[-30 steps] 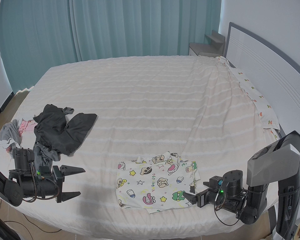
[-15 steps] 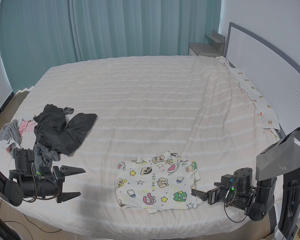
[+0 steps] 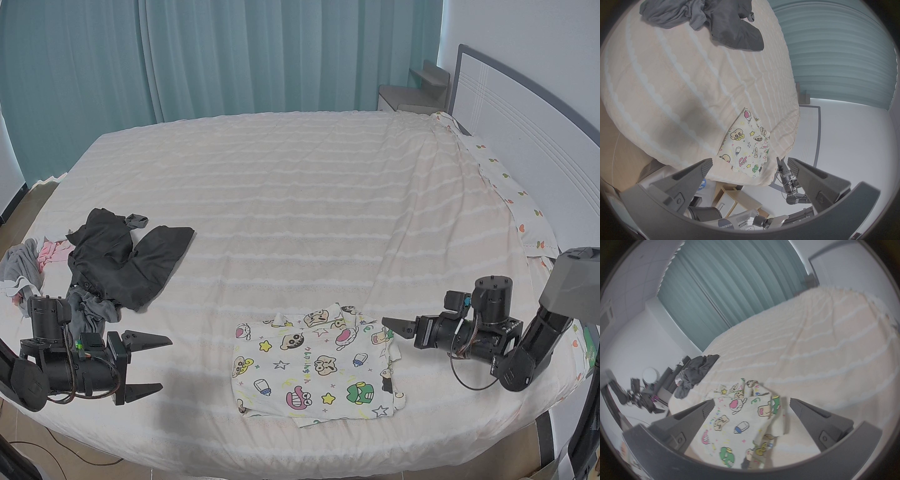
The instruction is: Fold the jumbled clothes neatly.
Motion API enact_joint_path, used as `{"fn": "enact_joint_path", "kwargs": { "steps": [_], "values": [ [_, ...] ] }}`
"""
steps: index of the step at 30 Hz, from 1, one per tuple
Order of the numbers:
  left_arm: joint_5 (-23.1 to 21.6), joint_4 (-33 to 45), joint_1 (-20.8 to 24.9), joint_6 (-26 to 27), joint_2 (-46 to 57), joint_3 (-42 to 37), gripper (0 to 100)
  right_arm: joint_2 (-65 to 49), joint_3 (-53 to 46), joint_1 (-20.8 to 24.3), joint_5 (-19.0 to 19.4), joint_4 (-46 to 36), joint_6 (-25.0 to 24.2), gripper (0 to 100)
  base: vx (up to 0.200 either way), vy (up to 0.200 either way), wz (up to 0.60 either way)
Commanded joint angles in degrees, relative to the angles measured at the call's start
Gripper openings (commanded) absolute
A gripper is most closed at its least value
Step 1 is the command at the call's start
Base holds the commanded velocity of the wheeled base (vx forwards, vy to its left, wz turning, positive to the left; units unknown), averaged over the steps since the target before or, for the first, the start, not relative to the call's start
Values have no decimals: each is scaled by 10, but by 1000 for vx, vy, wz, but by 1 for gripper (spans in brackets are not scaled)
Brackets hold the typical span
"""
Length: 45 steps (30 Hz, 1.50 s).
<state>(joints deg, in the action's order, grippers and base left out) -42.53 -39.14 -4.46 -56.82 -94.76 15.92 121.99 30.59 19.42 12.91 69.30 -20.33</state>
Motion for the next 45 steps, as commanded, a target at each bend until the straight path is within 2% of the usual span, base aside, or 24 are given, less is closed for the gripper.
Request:
{"fn": "enact_joint_path", "kwargs": {
  "steps": [1, 4, 18, 45],
  "values": [
    [0, -14, 0, 0, -21, -4, 100, -45, 140, -12, 120, -154, -110, 100, 0, 0, 0],
    [0, -15, 0, 0, -27, -3, 100, -24, 142, -13, 159, -160, -135, 100, 0, 0, 0],
    [-22, -15, 1, 1, -46, -4, 100, 74, 184, -18, 163, -162, -138, 100, 0, 0, 0],
    [-23, -15, 2, 2, -57, -4, 100, 124, 204, -24, 160, -162, -132, 100, 0, 0, 0]
  ]
}}
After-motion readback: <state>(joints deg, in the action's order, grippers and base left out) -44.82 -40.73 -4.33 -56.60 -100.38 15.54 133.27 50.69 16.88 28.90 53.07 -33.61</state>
